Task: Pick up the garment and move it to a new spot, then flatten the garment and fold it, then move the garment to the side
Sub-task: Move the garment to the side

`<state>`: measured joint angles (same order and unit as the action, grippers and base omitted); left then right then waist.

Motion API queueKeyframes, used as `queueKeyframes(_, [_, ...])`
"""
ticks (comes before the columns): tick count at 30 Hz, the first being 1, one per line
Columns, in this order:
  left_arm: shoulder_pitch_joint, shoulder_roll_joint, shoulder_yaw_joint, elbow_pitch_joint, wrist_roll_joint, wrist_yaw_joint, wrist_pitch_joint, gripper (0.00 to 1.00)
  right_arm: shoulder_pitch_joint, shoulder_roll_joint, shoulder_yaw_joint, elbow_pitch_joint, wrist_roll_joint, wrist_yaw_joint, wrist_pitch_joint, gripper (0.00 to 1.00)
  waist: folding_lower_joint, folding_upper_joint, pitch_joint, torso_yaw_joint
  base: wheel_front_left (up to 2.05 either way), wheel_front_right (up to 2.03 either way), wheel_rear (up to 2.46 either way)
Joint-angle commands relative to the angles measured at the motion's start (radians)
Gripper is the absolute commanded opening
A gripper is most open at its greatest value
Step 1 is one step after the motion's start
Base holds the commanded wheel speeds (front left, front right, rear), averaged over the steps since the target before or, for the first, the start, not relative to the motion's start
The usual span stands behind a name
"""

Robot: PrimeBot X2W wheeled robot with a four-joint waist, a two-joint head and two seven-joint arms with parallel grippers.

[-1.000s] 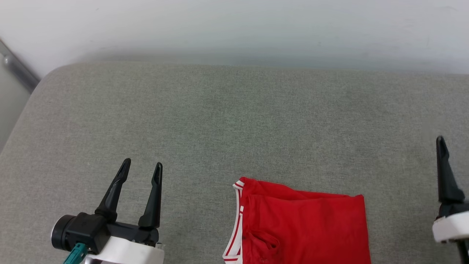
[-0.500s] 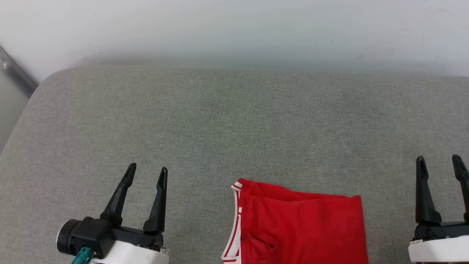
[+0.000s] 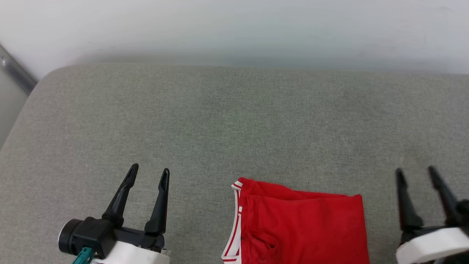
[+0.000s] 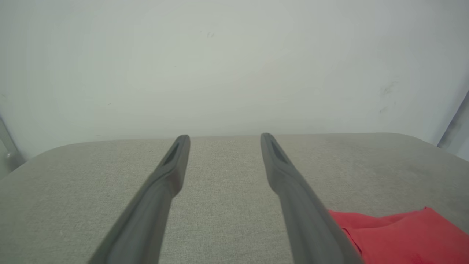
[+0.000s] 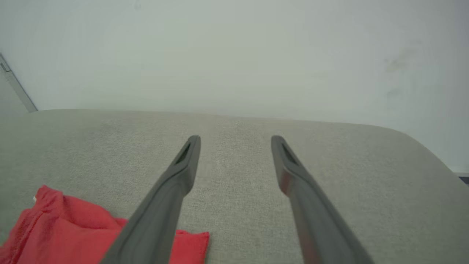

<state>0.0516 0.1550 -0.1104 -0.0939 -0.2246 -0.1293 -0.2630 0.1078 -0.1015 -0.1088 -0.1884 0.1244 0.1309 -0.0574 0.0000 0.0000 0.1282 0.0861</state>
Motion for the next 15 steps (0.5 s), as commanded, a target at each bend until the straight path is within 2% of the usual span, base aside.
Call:
queueKeyframes(1, [0.002,0.006,0.001,0.005,-0.005,-0.001,-0.002,1.00,0.012,-0.010,0.017,0.011,0.021,0.000,0.065,1.00,0.0000,0.0000,0.005,-0.002,0.00,0.00,0.00])
queueKeyframes(8, [-0.014,0.014,-0.013,0.006,-0.013,-0.001,-0.002,1.00,0.037,-0.114,0.112,-0.023,0.145,0.000,0.477,1.00,0.0000,0.0000,0.032,0.006,0.00,0.00,0.00])
queueKeyframes(14, [-0.031,0.008,-0.024,0.016,-0.009,-0.001,-0.002,1.00,0.065,-0.116,0.103,-0.046,0.245,0.000,0.783,1.00,0.0000,0.0000,0.062,0.033,0.00,0.00,0.00])
queueKeyframes(15, [-0.040,0.009,-0.031,0.022,-0.011,-0.001,-0.002,1.00,0.067,-0.098,0.101,-0.039,0.260,0.000,0.881,1.00,0.0000,0.0000,0.077,0.050,0.00,0.00,0.00])
